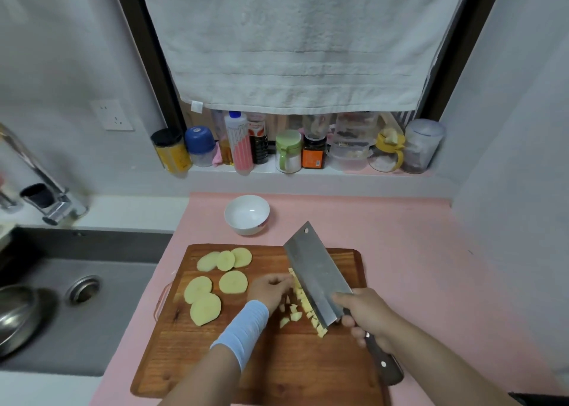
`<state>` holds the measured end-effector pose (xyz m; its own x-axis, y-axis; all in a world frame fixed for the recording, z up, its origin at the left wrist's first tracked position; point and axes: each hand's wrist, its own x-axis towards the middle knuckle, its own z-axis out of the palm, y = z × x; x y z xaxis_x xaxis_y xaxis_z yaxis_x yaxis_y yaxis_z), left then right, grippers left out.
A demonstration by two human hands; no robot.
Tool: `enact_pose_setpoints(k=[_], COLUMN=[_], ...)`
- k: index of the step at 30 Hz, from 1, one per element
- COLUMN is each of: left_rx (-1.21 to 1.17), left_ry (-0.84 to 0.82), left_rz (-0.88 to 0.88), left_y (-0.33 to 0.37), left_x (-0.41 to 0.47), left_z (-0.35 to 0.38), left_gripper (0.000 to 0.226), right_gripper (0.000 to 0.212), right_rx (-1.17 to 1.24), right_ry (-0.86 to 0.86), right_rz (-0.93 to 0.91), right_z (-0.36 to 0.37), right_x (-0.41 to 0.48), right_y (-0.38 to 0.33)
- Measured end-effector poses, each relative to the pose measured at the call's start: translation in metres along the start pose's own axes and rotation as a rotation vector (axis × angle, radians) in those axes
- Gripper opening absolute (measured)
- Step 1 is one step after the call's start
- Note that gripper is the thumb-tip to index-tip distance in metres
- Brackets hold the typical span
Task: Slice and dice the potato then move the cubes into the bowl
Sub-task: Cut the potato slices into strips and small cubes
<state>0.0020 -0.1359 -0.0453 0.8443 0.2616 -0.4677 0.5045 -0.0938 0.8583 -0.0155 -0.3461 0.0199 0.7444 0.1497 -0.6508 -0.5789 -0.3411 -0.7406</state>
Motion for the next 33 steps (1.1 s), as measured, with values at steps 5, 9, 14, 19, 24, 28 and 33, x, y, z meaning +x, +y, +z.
enact_pose_setpoints(k=[5, 9, 14, 19, 24, 28, 33], left_rx=[0.253, 0.210, 0.210, 0.801, 0.729, 0.529, 0.536], left_ry=[-0.097, -0.114, -0.013, 0.122, -0.037, 0.022, 0.262], left_rz=[0.076, 0.039, 0.079, 0.042, 0.056, 0.038, 0.113], left_y=[-0.005, -0.009, -0.011, -0.020, -0.026, -0.013, -0.013], left_x=[-0.003, -0.001, -0.004, -0.012, -0.018, -0.018, -0.009], left_z=[-0.009, -0.018, -0.021, -0.021, 0.011, 0.007, -0.048], left_gripper=[0.022, 0.030, 0.025, 0.035, 0.038, 0.029, 0.024], right_gripper=[0.023, 0.022, 0.023, 0.022, 0.024, 0.027, 0.026], right_rx=[-0.044, -0.089, -0.118, -0.155, -0.172, -0.219, -0.248], right_ry=[-0.004, -0.021, -0.033, -0.039, -0.036, -0.046, -0.036], right_rz=[-0.040, -0.073, -0.088, -0.089, -0.073, -0.091, -0.121], right_z=[-0.010, -0.012, -0.015, -0.018, -0.014, -0.009, 0.012], right_x=[0.002, 0.006, 0.008, 0.010, 0.014, 0.013, 0.005], right_y=[-0.004, -0.001, 0.004, 0.010, 0.018, 0.022, 0.016])
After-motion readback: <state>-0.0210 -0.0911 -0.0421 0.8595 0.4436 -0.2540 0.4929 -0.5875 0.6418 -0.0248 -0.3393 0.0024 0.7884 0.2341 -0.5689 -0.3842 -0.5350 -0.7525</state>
